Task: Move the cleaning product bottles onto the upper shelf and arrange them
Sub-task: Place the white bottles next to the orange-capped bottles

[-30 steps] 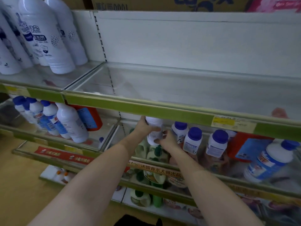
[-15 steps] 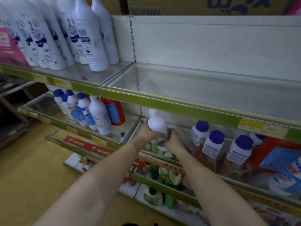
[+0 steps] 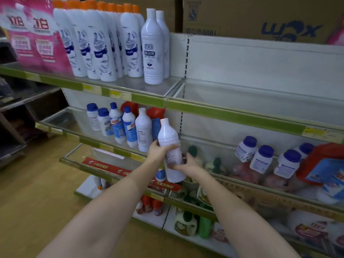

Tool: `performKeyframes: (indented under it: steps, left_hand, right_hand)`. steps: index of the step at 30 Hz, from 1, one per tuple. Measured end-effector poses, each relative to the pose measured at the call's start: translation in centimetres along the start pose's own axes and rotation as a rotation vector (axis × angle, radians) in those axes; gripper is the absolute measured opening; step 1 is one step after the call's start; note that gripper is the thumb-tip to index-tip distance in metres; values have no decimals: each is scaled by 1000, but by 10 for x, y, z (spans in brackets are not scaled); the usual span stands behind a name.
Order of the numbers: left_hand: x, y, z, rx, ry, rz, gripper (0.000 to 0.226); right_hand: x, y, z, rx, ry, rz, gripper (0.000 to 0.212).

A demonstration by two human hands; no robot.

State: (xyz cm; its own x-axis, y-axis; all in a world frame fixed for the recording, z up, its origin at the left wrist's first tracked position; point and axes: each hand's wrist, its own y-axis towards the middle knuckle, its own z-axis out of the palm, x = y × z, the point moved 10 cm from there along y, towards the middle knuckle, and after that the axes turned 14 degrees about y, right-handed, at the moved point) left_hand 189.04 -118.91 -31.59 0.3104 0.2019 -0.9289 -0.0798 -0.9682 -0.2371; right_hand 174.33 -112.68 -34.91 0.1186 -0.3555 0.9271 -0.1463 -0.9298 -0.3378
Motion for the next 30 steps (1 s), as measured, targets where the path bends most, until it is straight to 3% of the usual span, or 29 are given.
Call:
performKeyframes:
  steps: [5,8,10,14,20,24,27,30]
  left_hand:
    - [17,-13,-30,5,-21,-21,89]
    - [17,-19,-35,78,29,18,84]
    - [17,-24,-35,144,61,40,73]
    - [17,-29,-45,269,61,-2,58]
    - [20,-21,-64,374,-14,-32,85]
    - [26,-17,-75,288,-68,-61,60]
    - [20,-13,-86,172,-89,-49,58]
    - [5,-10,-92,100,-19,-40,65]
  right_hand:
    - [-3,-24,47,31,38,-32,86]
    - [-1,-40,63,7,88,-59,49]
    - [-2,-49,67,4,135,-27,38]
    - [-15,-58,74,14,265,116,58]
    - [-26,-70,110,191,428,250,66]
    - [-23,-72,134,323,458,323,87]
    - [-20,-67,137,322,422,333,80]
    - [-4,-60,132,223,217,241,68]
